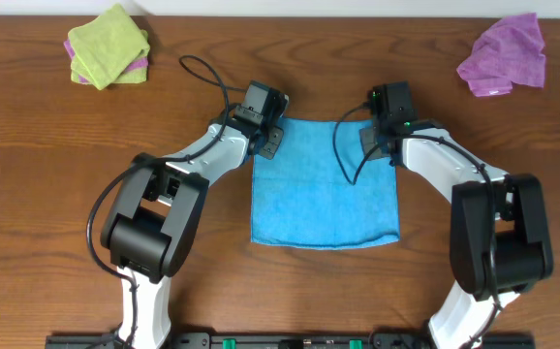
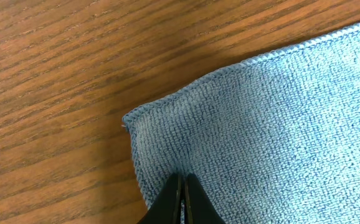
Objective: Fold the cloth
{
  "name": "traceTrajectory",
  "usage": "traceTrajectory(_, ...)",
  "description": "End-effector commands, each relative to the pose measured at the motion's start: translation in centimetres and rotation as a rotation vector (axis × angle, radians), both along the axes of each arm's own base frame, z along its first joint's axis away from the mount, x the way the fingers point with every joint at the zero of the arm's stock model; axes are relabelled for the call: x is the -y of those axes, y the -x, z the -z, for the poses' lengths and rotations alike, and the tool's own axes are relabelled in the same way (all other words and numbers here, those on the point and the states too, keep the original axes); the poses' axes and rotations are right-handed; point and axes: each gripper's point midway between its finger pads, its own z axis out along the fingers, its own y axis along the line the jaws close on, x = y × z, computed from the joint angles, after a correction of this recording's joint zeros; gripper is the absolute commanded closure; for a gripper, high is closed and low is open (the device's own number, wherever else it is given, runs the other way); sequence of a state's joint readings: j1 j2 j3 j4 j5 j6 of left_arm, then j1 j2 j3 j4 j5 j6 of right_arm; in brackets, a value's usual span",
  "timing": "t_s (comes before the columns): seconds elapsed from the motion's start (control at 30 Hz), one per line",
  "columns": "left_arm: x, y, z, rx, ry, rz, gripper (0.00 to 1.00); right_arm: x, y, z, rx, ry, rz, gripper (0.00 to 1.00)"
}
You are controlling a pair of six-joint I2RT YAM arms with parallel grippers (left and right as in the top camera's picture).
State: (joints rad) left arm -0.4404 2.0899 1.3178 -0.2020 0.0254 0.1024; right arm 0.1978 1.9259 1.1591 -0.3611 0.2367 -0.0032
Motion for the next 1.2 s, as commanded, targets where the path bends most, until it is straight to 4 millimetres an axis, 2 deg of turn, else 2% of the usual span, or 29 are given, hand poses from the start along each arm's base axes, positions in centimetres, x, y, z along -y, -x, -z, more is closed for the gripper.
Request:
traceTrajectory(0.0, -1.6, 0.8, 2.1, -0.044, -0.061, -0.018, 0.94, 2.8, -0.6, -1.0, 0.054, 0.134, 0.129, 0.99)
traceTrajectory(0.17, -1.6, 0.7, 2.0, -0.039, -0.064, -0.02, 0.94, 2.3, -0.3, -1.6, 0.017, 0.114, 0.112, 0.99)
traceTrajectory(0.33, -2.4, -0.4, 0.3, 0.01, -0.11, -0.054, 0.94, 1.8, -2.3, -5.7, 0.085, 0.091, 0.113, 0.99)
traceTrajectory(0.4, -2.3, -1.1, -1.5, 0.042, -0.104, -0.061, 0.94, 1.6, -2.8, -7.9, 0.114, 0.089, 0.104, 0.99)
traceTrajectory(0.53, -1.9, -1.9, -5.8, 0.125, -0.063, -0.066, 0.94, 1.8, -2.4, -10.6, 0.127, 0.086, 0.104, 0.99)
traceTrajectory(0.7, -2.3, -1.5, -11.3, 0.2, -0.027, -0.081, 0.94, 1.8, 0.2, -14.9, 0.145, 0.054, 0.091, 0.99)
traceTrajectory(0.8, -3.2, 0.5, -13.7, 0.175, -0.012, -0.117, 0.94, 0.8, 3.4, -16.9, 0.102, -0.033, 0.044, 0.94)
traceTrajectory(0.9, -4.7, 4.7, -15.4, 0.069, 0.002, -0.177, 0.94, 0.2, 7.8, -18.7, 0.034, -0.104, 0.004, 0.98)
traceTrajectory(1.03, -4.8, 10.6, -16.3, -0.105, 0.069, -0.147, 0.94, 1.2, 13.1, -20.1, -0.024, -0.091, -0.026, 0.98)
traceTrajectory(1.17, -5.7, 14.3, -16.6, -0.118, 0.138, -0.185, 0.94, 2.0, 17.5, -20.1, 0.025, -0.148, -0.015, 0.98)
